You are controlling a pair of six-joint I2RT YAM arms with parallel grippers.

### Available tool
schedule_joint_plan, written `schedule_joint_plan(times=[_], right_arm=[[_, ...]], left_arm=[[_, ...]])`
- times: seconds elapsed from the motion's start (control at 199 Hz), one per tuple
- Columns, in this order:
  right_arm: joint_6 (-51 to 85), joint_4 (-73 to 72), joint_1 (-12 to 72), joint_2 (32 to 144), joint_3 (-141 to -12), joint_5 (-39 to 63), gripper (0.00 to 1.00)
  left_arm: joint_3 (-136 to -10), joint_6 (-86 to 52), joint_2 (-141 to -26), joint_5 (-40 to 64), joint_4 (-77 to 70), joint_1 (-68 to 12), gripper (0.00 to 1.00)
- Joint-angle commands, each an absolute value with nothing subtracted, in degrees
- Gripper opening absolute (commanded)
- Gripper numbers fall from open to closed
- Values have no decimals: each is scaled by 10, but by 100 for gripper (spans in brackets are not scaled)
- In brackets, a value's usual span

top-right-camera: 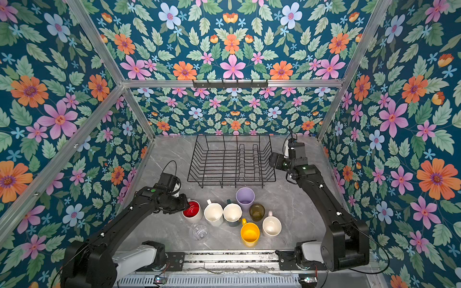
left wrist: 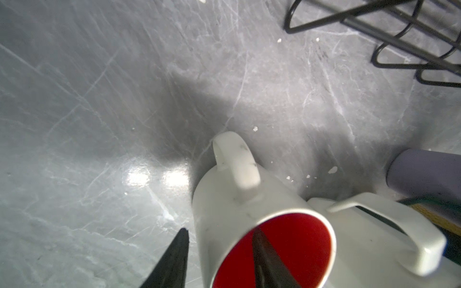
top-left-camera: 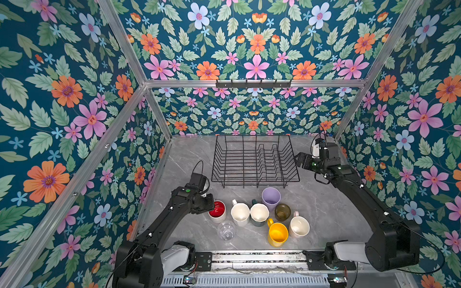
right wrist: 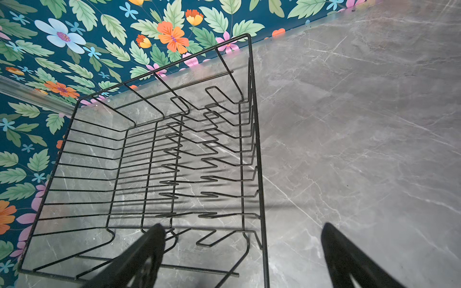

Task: Load cups into a dish rack
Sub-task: Pick up the cup from the bottom-left of the table.

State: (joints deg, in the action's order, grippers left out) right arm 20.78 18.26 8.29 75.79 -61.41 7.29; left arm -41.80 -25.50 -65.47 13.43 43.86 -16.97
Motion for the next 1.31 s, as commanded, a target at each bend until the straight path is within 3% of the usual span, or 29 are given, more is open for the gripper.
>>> schedule_joint_plan(times=[0.0, 0.413, 0.981, 1.304], right_arm=[[205, 175, 84, 753, -612, 69, 97], [201, 175, 83, 749, -610, 66, 97], [199, 173, 83, 751, -608, 66, 97], [203, 172, 83, 747, -608, 75, 97]], left_arm=[[-418, -260, -662, 124, 429, -174, 42], [-410, -263, -711, 116, 401, -195, 33], [-435, -241, -740, 108, 423, -200, 0], [-530, -191, -707, 45, 519, -200, 0]])
